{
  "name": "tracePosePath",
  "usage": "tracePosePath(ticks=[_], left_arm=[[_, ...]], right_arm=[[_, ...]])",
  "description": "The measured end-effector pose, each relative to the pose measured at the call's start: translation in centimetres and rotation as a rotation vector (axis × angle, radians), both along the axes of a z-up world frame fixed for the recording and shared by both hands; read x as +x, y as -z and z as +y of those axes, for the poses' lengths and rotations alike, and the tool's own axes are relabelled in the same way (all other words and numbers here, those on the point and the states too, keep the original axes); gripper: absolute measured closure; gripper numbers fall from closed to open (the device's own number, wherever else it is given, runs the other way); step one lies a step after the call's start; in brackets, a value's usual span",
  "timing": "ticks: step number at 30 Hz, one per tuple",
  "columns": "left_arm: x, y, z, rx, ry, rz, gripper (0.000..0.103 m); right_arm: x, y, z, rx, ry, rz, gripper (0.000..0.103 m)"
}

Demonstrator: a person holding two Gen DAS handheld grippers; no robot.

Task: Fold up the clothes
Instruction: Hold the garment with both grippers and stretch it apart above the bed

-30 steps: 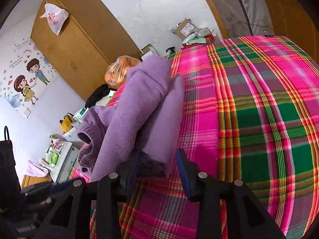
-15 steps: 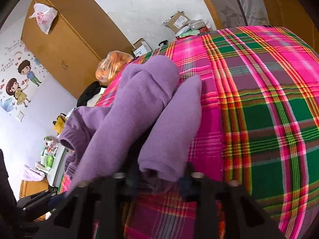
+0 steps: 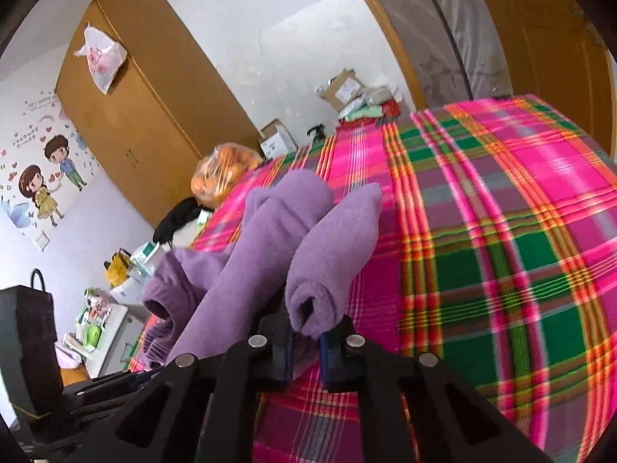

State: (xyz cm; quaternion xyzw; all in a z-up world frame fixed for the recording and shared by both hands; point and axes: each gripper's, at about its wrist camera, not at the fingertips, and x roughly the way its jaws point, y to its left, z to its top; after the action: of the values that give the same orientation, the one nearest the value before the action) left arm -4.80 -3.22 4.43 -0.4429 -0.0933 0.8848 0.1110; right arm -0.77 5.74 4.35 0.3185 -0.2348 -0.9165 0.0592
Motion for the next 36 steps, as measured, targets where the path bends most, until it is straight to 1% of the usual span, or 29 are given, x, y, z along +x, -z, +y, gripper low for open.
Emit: tracePosePath(ticks=[5, 10, 21, 25, 36], left_arm=[[0.1, -0.5, 0.3, 0.015, -0.005, 0.014, 0.09], [0.4, -0.6, 1.3, 0.026, 0.015, 0.016, 0.09], [0.4, -0.5, 3.4, 0.042, 0.058, 0.008, 0.09], [0.3, -0.1, 4.0, 0.042, 0.072, -0.004, 0.09], [0.4, 0.4, 5.4, 0.044, 0.103, -0.029, 0.09]], right_arm=[[1.9, -2.0, 1.3, 0.023, 0.045, 0.054, 0.093], [3.3, -3.0, 2.8, 0.03, 0.089, 0.073, 0.093], [6.5, -3.9, 7.1, 0.04, 0.217, 0.095, 0.093], [7.7, -4.2, 8.4, 0.064, 0.266, 0.105, 0.093], [11.0, -3.8, 12.5, 0.084, 0.414, 0.088, 0.093]])
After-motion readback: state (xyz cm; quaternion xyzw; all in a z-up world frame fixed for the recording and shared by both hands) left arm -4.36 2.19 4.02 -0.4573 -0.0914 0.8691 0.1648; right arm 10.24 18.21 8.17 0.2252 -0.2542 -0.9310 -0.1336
